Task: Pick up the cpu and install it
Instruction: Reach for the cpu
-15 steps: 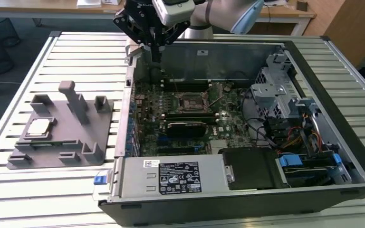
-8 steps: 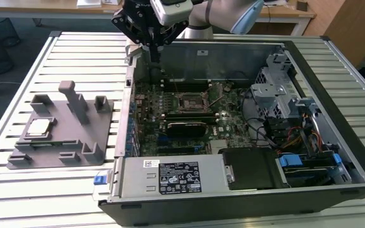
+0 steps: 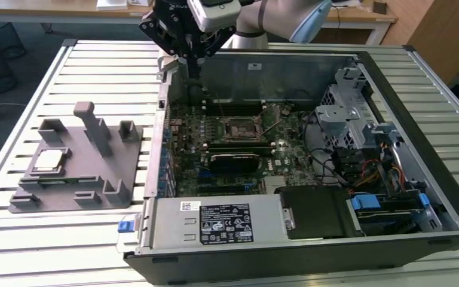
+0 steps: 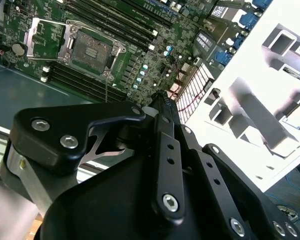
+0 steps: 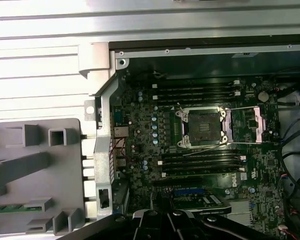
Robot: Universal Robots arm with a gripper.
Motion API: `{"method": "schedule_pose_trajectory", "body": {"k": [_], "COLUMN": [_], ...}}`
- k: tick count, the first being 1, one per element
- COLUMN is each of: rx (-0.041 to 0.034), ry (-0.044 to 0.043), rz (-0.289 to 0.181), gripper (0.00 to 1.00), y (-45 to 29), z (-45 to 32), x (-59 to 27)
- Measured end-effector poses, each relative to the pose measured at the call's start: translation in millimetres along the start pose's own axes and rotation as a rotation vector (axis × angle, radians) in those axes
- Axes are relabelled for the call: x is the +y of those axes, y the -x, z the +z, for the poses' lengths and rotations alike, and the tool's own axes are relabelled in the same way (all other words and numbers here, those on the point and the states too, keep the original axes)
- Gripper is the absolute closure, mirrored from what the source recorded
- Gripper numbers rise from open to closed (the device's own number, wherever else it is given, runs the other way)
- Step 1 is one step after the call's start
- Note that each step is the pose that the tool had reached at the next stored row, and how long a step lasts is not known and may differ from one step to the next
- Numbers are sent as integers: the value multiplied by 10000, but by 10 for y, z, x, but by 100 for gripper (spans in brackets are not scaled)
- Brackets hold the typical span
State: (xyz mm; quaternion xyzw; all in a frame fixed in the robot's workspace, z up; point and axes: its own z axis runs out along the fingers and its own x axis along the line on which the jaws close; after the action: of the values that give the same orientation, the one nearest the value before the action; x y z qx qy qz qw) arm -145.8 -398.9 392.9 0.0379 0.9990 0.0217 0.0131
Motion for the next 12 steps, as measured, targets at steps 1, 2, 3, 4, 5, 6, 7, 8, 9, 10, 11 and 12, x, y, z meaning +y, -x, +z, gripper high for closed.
{"method": "schedule_pose_trajectory", "body": {"k": [1,2,3,4,5,6,7,8,9,10,11,12], "rx": [0,0,0,0,0,-1,0,0,0,0,0,-1], "ry": [0,0,0,0,0,0,-1,0,0,-1,0,1], "rz": [0,0,0,0,0,0,0,0,0,0,0,0], "gripper": [89,89,89,89,89,89,89,89,89,89,89,89], "y": [-2,-5,-8,-11,-14,-18,-23,-28,-33,-38,-42,-45], "z": [0,0,0,0,0,0,0,0,-1,-1,-1,0], "x": [0,0,-1,-1,-1,-1,-2,-2,-2,-3,-3,-3]}}
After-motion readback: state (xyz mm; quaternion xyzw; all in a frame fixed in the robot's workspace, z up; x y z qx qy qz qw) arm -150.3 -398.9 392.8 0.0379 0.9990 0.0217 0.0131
